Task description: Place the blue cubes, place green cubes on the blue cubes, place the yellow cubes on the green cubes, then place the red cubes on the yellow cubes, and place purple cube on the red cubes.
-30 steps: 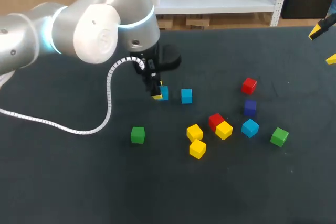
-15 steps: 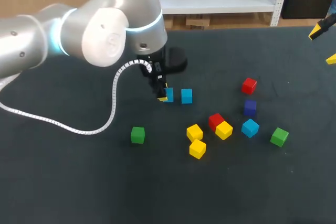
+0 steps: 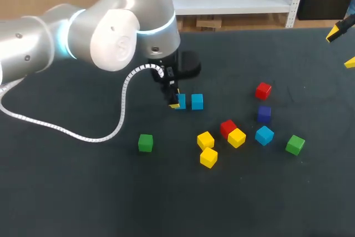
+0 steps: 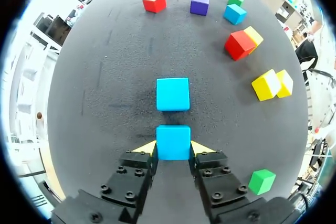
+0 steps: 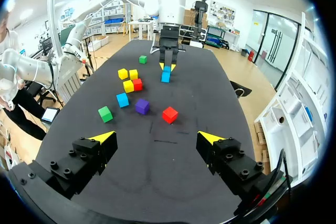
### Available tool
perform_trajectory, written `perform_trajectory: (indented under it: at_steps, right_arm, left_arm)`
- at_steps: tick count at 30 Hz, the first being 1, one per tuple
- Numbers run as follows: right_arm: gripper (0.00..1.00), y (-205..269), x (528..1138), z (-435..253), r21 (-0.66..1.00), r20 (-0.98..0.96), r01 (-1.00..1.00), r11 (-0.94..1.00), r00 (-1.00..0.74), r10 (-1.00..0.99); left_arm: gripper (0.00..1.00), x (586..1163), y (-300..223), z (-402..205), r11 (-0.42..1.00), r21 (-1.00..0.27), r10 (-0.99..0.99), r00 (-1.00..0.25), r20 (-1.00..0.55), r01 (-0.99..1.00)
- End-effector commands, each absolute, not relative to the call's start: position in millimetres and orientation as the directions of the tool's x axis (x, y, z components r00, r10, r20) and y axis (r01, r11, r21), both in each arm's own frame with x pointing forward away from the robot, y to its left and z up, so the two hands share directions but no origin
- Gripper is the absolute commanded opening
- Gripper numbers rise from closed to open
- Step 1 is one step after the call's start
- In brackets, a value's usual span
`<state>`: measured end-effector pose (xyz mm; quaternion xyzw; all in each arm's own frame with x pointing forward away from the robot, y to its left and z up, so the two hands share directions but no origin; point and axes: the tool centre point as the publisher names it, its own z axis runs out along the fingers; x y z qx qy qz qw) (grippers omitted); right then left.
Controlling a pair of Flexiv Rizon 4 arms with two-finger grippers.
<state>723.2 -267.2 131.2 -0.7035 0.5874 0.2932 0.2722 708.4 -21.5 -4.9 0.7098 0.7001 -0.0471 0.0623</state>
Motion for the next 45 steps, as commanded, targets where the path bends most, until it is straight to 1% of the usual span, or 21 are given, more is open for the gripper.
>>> perform_trajectory:
  at_steps: [1, 29, 30, 31, 33, 35, 37, 40, 42, 45]
  right_arm:
    - [1.00, -267.0, 722.0, 131.2, -0.041, -0.732, -0.986, -0.160, 0.139, -0.667]
    - [1.00, -267.0, 722.0, 131.2, -0.041, -0.732, -0.986, -0.160, 0.139, -0.667]
    - [1.00, -267.0, 722.0, 131.2, -0.041, -0.732, -0.986, -0.160, 0.139, -0.667]
    - [1.00, -267.0, 722.0, 131.2, -0.041, -0.732, -0.986, -0.160, 0.139, -0.667]
    - [1.00, -267.0, 722.0, 131.2, -0.041, -0.732, -0.986, -0.160, 0.139, -0.667]
    - [1.00, -267.0, 722.0, 131.2, -0.041, -0.732, -0.986, -0.160, 0.139, -0.667]
    - [1.00, -267.0, 722.0, 131.2, -0.041, -0.732, -0.986, -0.160, 0.139, -0.667]
    - [1.00, -267.0, 722.0, 131.2, -0.041, -0.732, -0.986, -0.160, 0.139, -0.667]
    - [1.00, -267.0, 722.0, 131.2, -0.041, -0.732, -0.986, -0.160, 0.139, -0.667]
    - [1.00, -267.0, 722.0, 131.2, -0.041, -0.732, -0.986, -0.160, 0.139, -0.667]
  left_arm:
    - [0.00, 709.8, -23.7, -4.8, -0.012, 0.019, 0.989, 0.015, -0.150, 1.000]
    - [0.00, 706.5, -22.9, -6.6, -0.006, 0.011, 0.988, 0.007, -0.152, 1.000]
    - [0.09, 706.4, -22.8, -6.7, -0.006, 0.010, 0.988, 0.007, -0.152, 1.000]
    - [0.23, 706.3, -22.7, -6.9, -0.006, 0.009, 0.988, 0.007, -0.152, 1.000]
    - [0.27, 706.1, -22.6, -7.2, -0.005, 0.008, 0.988, 0.006, -0.153, 1.000]
    - [0.34, 706.1, -22.4, -7.7, -0.003, 0.006, 0.988, 0.004, -0.154, 1.000]
    - [0.38, 706.2, -22.5, -7.9, -0.003, 0.005, 0.988, 0.003, -0.155, 1.000]
    - [0.40, 706.7, -22.5, -8.0, -0.003, 0.004, 0.988, 0.003, -0.156, 1.000]
    - [0.37, 707.4, -22.3, -7.8, -0.002, 0.005, 0.988, 0.003, -0.156, 1.000]
    - [0.36, 708.5, -22.0, -8.0, -0.002, 0.005, 0.988, 0.003, -0.156, 1.000]
